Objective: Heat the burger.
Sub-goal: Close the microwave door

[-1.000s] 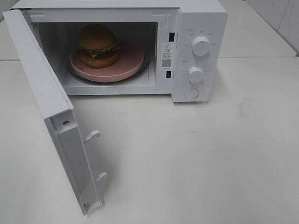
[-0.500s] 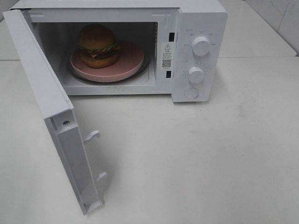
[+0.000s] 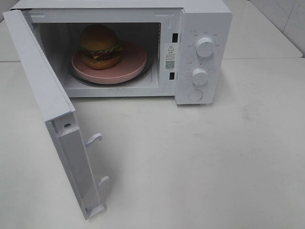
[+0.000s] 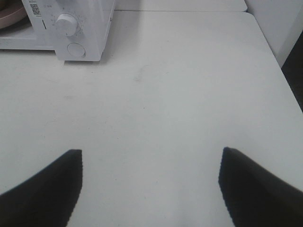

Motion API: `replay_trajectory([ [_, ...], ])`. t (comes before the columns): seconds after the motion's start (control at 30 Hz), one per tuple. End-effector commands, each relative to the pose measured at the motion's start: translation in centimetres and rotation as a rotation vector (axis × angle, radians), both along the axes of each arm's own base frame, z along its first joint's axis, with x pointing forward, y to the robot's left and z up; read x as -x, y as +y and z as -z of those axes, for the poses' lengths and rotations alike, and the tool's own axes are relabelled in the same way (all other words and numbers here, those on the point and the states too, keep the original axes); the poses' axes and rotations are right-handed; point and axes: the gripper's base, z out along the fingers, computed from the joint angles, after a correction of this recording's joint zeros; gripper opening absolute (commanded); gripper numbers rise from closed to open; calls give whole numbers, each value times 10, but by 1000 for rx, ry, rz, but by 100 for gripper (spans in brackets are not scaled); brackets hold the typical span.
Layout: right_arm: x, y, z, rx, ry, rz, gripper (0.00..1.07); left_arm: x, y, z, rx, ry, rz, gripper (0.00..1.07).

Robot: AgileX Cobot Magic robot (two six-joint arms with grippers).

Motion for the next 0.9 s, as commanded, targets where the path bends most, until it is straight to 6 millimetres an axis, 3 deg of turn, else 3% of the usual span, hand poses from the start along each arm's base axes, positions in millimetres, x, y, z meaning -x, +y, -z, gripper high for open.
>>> replay_trajectory([
  [0.03, 4, 0, 0, 12, -27, -2, 76, 2, 0, 0, 3, -27, 2, 103],
  [0.9, 4, 0, 0, 12, -27, -2, 76, 2, 0, 0, 5, -27, 4, 103],
])
